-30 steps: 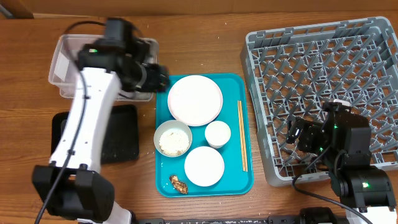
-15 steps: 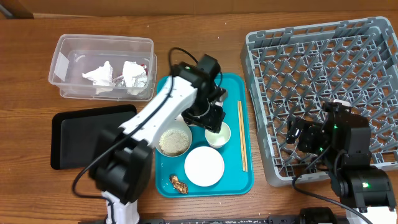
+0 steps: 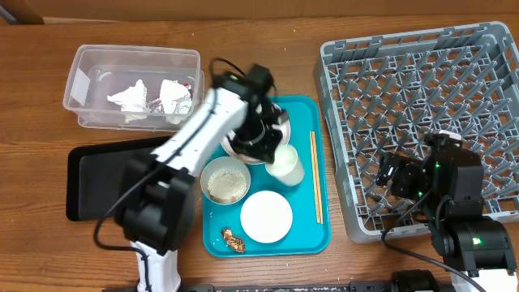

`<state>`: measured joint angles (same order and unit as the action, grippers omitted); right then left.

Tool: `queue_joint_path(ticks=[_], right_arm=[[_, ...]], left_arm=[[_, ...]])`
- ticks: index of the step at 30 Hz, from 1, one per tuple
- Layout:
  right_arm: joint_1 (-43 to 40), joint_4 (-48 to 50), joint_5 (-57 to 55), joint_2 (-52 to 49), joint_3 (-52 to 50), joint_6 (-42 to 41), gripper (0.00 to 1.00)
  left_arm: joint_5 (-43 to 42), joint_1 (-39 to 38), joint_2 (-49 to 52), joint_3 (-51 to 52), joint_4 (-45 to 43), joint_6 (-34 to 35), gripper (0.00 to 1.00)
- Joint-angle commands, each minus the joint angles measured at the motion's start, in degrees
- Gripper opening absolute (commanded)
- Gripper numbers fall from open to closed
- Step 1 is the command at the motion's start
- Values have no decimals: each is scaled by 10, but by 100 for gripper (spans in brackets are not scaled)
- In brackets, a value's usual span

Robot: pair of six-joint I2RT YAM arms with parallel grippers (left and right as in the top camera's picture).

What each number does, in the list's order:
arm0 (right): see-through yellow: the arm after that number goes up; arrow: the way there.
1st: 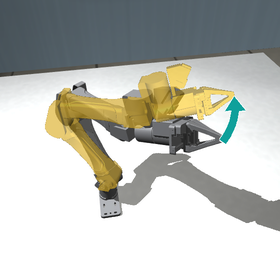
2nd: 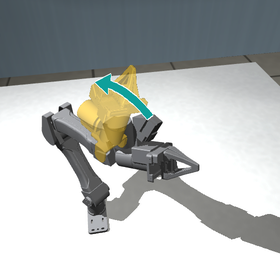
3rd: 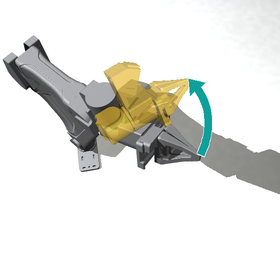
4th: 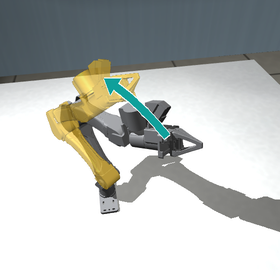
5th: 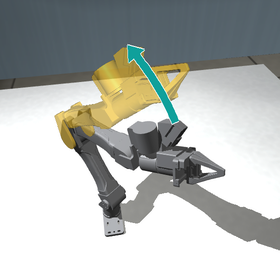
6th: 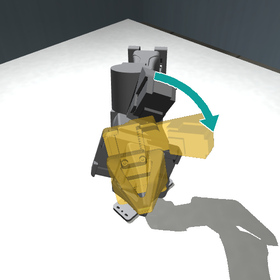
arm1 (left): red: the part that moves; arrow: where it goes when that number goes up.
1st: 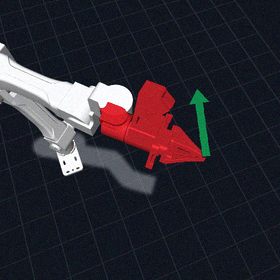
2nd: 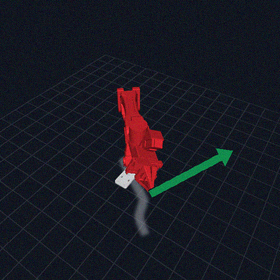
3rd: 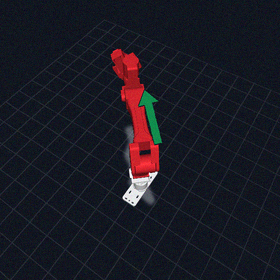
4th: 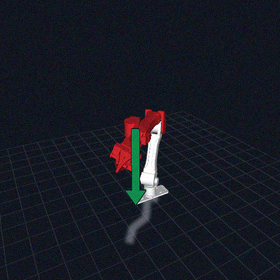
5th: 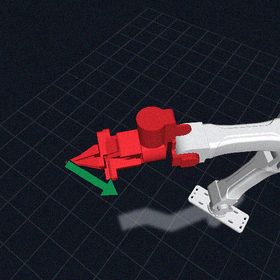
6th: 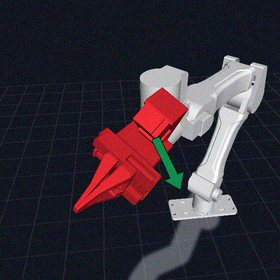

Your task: Sort waste into correct bins and load items into the dishwasher

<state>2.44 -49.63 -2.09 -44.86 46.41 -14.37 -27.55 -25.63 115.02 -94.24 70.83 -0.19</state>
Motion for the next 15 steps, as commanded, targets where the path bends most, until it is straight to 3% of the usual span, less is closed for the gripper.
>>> queue_joint_path(ticks=[1, 3, 5, 6, 9, 15], right_arm=[[-26, 33, 12, 1, 17, -15, 100], [-47, 62, 136, -5, 17, 34, 100], [-66, 90, 330, -19, 17, 105, 100], [-74, 112, 521, -39, 17, 169, 100], [-73, 155, 711, -75, 17, 206, 100], [-73, 230, 833, -138, 17, 206, 100]], left_arm=[[-226, 58, -55, -34, -4, -79, 4], [-369, 95, -61, -34, -13, -113, 4], [-499, 124, -59, -34, -14, -160, 4], [-573, 142, -57, -34, -14, -179, 4], [-603, 147, -56, -34, -14, -178, 4], [-606, 115, -56, -34, -14, -178, 4]])
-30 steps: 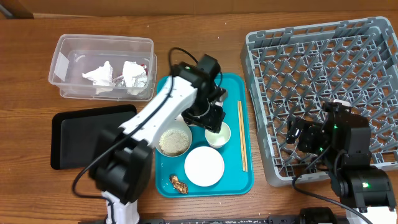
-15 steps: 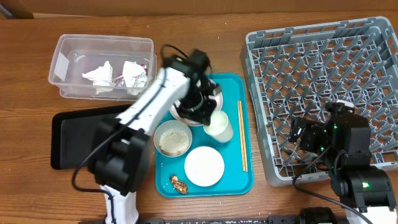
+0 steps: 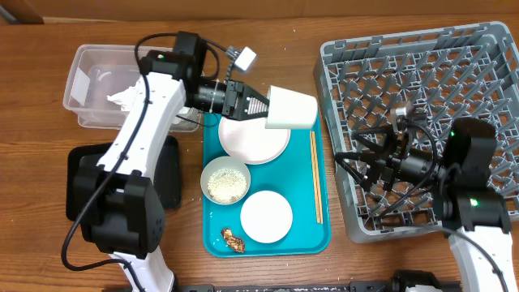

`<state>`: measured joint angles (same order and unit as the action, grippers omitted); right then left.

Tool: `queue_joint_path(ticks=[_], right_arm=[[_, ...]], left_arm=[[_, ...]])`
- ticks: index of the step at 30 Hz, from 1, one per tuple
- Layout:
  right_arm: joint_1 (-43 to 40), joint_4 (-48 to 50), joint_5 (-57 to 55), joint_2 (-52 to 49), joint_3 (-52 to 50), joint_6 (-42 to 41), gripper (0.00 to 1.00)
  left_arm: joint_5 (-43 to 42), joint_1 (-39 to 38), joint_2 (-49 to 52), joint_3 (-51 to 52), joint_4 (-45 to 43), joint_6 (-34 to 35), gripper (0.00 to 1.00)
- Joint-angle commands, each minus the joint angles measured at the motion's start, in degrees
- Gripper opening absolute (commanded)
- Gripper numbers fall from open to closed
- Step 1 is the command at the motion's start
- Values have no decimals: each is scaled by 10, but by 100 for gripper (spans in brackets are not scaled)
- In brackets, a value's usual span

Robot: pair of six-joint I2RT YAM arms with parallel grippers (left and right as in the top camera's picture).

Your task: Sort waste into correct bins and load items into the dishwasher

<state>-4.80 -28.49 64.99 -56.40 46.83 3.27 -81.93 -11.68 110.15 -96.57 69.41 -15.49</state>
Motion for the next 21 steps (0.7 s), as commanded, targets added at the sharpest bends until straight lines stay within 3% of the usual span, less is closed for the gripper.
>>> queue_joint_path(ticks=[1, 15, 21], right_arm=[[0, 29, 173, -32, 12, 27, 100], [0, 79, 187, -55, 12, 21, 100], [0, 83, 187, -55, 12, 20, 95]], left_arm=[[-61, -31, -8, -10, -1, -25, 4], [-27, -113, -8, -10, -20, -20, 4], [-4, -130, -8, -10, -22, -16, 4]])
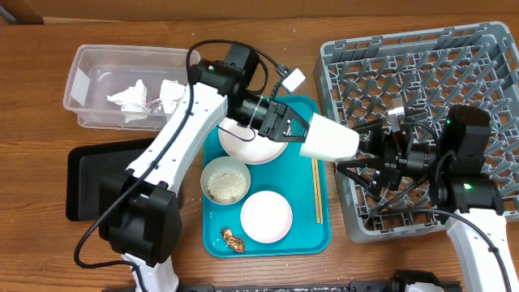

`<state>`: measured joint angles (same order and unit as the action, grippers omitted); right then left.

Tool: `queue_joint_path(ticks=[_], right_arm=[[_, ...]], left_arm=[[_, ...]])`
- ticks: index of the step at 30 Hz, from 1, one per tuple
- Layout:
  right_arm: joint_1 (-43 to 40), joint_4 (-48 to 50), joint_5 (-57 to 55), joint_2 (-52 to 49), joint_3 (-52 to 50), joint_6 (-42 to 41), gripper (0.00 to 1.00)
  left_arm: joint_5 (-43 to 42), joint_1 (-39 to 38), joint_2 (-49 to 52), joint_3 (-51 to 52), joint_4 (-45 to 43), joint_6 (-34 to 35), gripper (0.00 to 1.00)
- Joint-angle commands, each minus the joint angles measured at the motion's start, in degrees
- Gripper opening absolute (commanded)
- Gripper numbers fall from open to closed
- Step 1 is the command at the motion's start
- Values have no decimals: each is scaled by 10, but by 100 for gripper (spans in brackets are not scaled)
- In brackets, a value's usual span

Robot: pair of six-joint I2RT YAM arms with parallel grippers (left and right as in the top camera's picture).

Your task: Sort waste into correct bins and load items into the dishwasher

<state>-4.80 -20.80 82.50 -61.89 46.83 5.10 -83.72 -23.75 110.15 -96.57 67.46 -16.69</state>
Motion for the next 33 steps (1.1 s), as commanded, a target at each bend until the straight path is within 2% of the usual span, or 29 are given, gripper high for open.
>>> queue_joint_path(ticks=[1, 3, 8, 12, 14, 16, 17, 18, 20, 24, 28, 31, 32, 33], right_arm=[[0, 12, 12, 0, 12, -9, 94], [0, 23, 12, 0, 12, -20, 90], [0, 31, 12, 0, 12, -26, 66], [0, 31, 12, 0, 12, -26, 60], [0, 31, 9, 0, 12, -37, 49], [0, 23, -4, 0, 12, -45, 41], [0, 17, -31, 0, 12, -68, 38], [0, 13, -47, 0, 12, -77, 37], [-1, -5, -113, 0, 12, -104, 36], [-7, -51, -267, 3, 22, -142, 28], [-19, -159, -461, 3, 77, -142, 27], [-46, -275, -662, 1, 164, -160, 27], [-57, -298, -698, 0, 186, -163, 27], [-70, -319, -732, -3, 205, -170, 27]], left_arm=[[18, -11, -8, -10, -2, -3, 4], [19, -14, -8, -10, -3, 0, 4], [18, -14, -8, -10, -4, 1, 4], [20, -14, -8, -10, -4, 0, 4], [54, -14, -8, -10, -3, 0, 29], [113, -14, -8, -10, 2, 9, 42], [162, -13, -8, -10, 3, 29, 54], [199, -12, -8, -10, 3, 50, 59], [307, -5, -10, -10, 7, 110, 66], [484, 25, -36, -10, 38, 159, 75], [636, 64, -90, -10, 74, 193, 80], [730, 104, -147, -10, 101, 230, 84], [744, 113, -161, -10, 106, 234, 94], [751, 120, -170, -10, 109, 236, 100]])
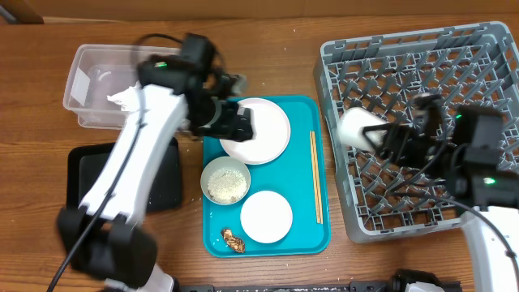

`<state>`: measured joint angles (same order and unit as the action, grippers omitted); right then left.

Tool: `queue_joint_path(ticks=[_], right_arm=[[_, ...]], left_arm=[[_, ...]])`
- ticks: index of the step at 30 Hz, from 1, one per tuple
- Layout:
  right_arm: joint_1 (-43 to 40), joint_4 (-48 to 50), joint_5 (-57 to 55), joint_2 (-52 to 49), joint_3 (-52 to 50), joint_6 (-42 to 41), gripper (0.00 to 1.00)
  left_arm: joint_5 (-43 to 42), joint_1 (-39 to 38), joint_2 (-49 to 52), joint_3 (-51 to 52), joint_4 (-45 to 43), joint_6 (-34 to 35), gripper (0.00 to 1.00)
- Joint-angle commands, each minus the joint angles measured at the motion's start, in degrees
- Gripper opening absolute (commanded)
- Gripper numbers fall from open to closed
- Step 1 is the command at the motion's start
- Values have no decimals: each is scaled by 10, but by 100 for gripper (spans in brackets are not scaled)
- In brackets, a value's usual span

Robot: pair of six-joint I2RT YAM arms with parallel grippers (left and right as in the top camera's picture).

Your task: Sort waste into correct bins and load items into the dishwasher

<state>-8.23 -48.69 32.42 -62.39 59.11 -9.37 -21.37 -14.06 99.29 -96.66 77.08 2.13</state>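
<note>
A white cup (pixel 358 127) lies on its side in the air over the left edge of the grey dish rack (pixel 454 65). My right gripper (pixel 373 135) is shut on its base end. My left gripper (pixel 241 123), blurred by motion, is above the upper left of the teal tray (pixel 304 235), by the rim of the large white plate (pixel 268 130). Its fingers look apart and hold nothing. Also on the tray are a bowl of grains (pixel 225 180), a small white plate (pixel 266 216), chopsticks (pixel 316 178) and a brown wrapper (pixel 233 238).
A clear plastic bin (pixel 97 65) with crumpled paper stands at the back left. In front of it lies a black tray (pixel 85 174), partly under my left arm. The rack fills the right side of the table.
The cup has passed from my left gripper to my right one, which now holds it over the rack's left edge. My left gripper has let go and moved back left over the tray.
My left gripper was first down at the cup beside the large plate on the tray. Then it held the cup raised above the tray's far edge, then stretched it toward my open right gripper at the rack. Now the right gripper has it.
</note>
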Motion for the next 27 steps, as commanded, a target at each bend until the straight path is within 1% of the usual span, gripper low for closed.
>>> queue_joint_path(ticks=[1, 3, 4, 6, 9, 14, 17, 25, 26, 27], right_arm=[[-49, -63, -268, -2, 100, -32, 27], [-83, -110, -353, -20, 130, -49, 27], [-95, -122, -373, -28, 137, -57, 27], [-125, -150, -403, -53, 145, -74, 27], [-165, -171, -419, -98, 145, -75, 26], [-219, -161, -429, -173, 145, -92, 26], [-245, -145, -429, -209, 145, -118, 26], [-250, -122, -429, -271, 144, -117, 28], [-250, -121, -429, -280, 144, -117, 46], [-250, -121, -426, -282, 144, -117, 69]], left_arm=[[132, 30, -73, -10, 17, 50, 100], [134, 44, -91, -10, 21, 56, 100], [134, 48, -96, -10, 21, 59, 100], [135, 51, -103, -10, 20, 63, 100], [134, 51, -105, -10, 20, 63, 100], [134, 50, -105, -9, 23, 63, 100], [134, 50, -105, -10, 24, 63, 100], [127, 50, -105, -9, 24, 63, 100], [127, 50, -105, -9, 26, 63, 100], [127, 50, -105, -9, 26, 63, 100]])
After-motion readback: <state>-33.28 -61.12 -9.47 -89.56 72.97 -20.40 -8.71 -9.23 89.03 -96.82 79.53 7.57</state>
